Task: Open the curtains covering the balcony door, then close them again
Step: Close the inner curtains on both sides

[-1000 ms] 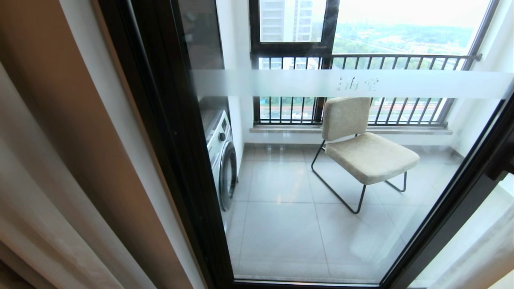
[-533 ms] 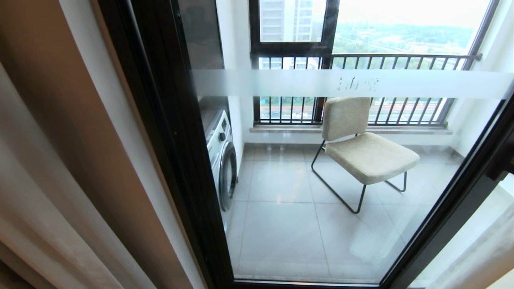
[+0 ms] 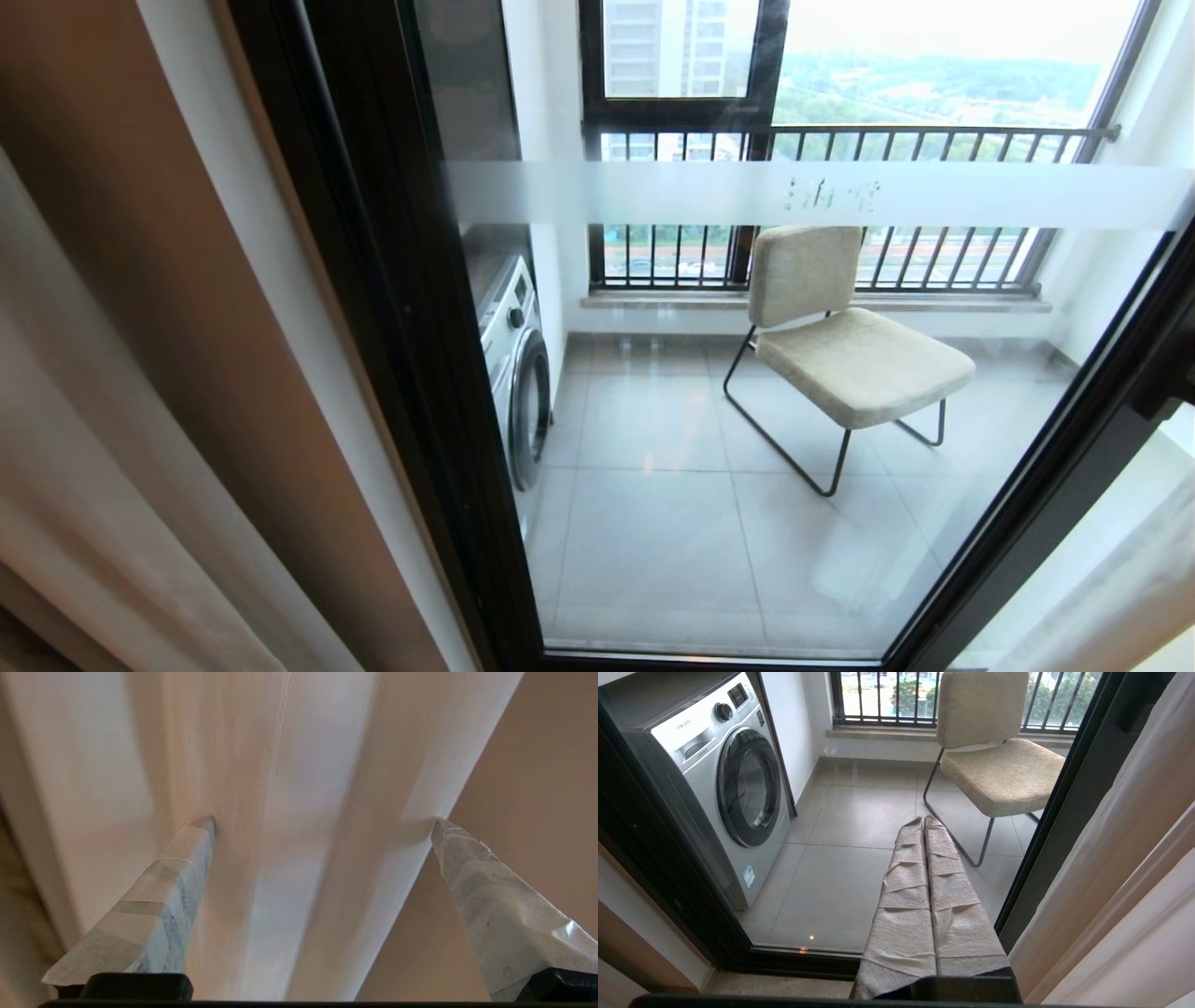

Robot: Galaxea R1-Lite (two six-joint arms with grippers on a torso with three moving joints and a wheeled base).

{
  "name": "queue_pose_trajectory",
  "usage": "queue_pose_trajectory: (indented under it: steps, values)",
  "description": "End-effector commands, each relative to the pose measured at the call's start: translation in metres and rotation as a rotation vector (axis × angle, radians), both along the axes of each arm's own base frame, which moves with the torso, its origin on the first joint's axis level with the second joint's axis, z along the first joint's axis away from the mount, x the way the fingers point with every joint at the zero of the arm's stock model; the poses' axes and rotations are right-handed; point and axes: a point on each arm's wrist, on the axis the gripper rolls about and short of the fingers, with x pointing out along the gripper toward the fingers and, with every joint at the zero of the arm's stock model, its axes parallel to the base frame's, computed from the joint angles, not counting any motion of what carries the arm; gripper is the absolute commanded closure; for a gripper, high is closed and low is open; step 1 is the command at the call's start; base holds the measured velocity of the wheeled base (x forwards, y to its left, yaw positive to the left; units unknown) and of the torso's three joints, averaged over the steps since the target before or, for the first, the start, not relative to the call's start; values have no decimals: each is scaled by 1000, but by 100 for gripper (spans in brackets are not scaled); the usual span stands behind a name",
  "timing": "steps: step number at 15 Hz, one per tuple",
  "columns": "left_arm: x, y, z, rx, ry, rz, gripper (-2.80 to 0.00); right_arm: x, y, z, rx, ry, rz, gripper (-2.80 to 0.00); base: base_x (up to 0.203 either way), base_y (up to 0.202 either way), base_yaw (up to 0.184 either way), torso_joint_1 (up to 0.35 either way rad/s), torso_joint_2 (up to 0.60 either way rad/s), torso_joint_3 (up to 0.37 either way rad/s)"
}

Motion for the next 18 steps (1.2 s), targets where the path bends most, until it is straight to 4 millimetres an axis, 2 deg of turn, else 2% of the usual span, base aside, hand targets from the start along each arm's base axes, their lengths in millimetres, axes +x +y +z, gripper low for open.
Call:
queue_pose_trajectory:
  steps: [1,5,9,14,18]
  values:
    - [29,17,-3,3,25,13,-280,0,0,0,-1,-1,0,0,0,0,0,0,0,0]
    - [40,22,-3,9,30,10,-280,0,0,0,-1,0,0,0,0,0,0,0,0,0]
    - [38,22,0,17,6,12,-280,0,0,0,-1,0,0,0,0,0,0,0,0,0]
    - [18,22,2,17,2,45,-280,0,0,0,-1,-1,0,0,0,0,0,0,0,0]
    - [1,32,4,24,-4,110,-280,0,0,0,-1,-1,0,0,0,0,0,0,0,0]
